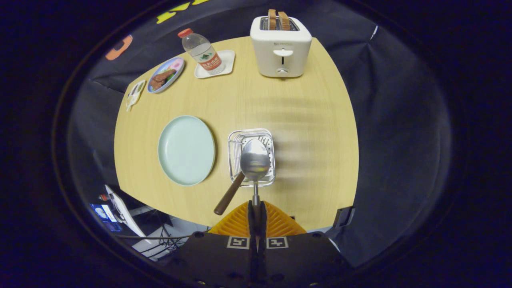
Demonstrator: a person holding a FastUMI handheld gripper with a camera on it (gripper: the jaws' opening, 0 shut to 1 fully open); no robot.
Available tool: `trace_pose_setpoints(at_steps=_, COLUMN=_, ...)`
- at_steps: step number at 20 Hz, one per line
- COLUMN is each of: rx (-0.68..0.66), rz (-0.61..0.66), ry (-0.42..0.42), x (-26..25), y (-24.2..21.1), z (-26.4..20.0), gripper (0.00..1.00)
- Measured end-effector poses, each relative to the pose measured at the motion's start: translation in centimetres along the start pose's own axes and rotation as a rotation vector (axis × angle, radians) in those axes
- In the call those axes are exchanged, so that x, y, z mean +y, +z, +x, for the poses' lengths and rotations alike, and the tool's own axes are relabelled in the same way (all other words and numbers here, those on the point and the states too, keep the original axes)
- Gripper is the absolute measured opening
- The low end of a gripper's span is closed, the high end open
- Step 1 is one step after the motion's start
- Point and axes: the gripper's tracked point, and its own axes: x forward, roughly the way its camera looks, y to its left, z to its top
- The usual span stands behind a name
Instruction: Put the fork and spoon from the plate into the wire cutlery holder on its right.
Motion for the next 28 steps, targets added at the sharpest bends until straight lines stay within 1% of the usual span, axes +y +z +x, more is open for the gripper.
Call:
trace_pose_setpoints(at_steps=3, rx=0.031, rz=0.025, ry=0.0, x=-0.4, y=0.4, z=0.5, gripper=0.01)
trace_pose_setpoints(at_steps=4, rx=0.034, rz=0.035, ry=0.001, x=-0.3, y=0.8, z=0.8, gripper=0.04)
trace_pose_setpoints(at_steps=7, rx=0.027, rz=0.056, ry=0.011, x=0.1, y=1.7, z=1.6, gripper=0.04)
trace_pose_setpoints(at_steps=8, rx=0.02, rz=0.064, ry=0.006, x=0.0, y=2.1, z=1.3, gripper=0.07)
trace_pose_setpoints(at_steps=10, rx=0.007, rz=0.084, ry=0.033, x=0.5, y=2.4, z=1.6, gripper=0.11)
trace_pose_setpoints(at_steps=11, rx=-0.007, rz=0.092, ry=0.046, x=0.8, y=2.7, z=1.5, gripper=0.17)
trace_pose_setpoints(at_steps=12, rx=-0.021, rz=0.093, ry=0.062, x=1.2, y=2.9, z=1.3, gripper=0.18)
trace_pose_setpoints(at_steps=13, rx=-0.038, rz=0.089, ry=0.058, x=1.2, y=3.3, z=1.1, gripper=0.31)
trace_pose_setpoints(at_steps=14, rx=-0.059, rz=0.083, ry=0.058, x=1.2, y=3.6, z=0.8, gripper=0.36)
trace_pose_setpoints(at_steps=15, rx=-0.082, rz=0.078, ry=0.055, x=1.2, y=4.1, z=0.4, gripper=0.47)
trace_pose_setpoints(at_steps=18, rx=-0.138, rz=0.061, ry=0.048, x=1.3, y=4.7, z=-0.4, gripper=0.6)
trace_pose_setpoints(at_steps=20, rx=-0.199, rz=0.041, ry=0.043, x=1.5, y=5.3, z=-1.3, gripper=0.69)
trace_pose_setpoints(at_steps=21, rx=-0.241, rz=0.026, ry=0.035, x=1.4, y=5.7, z=-1.9, gripper=0.75)
trace_pose_setpoints(at_steps=23, rx=-0.331, rz=-0.013, ry=0.022, x=1.5, y=6.3, z=-3.6, gripper=0.8)
trace_pose_setpoints(at_steps=28, rx=-0.632, rz=-0.063, ry=0.011, x=1.8, y=7.1, z=-10.1, gripper=0.83)
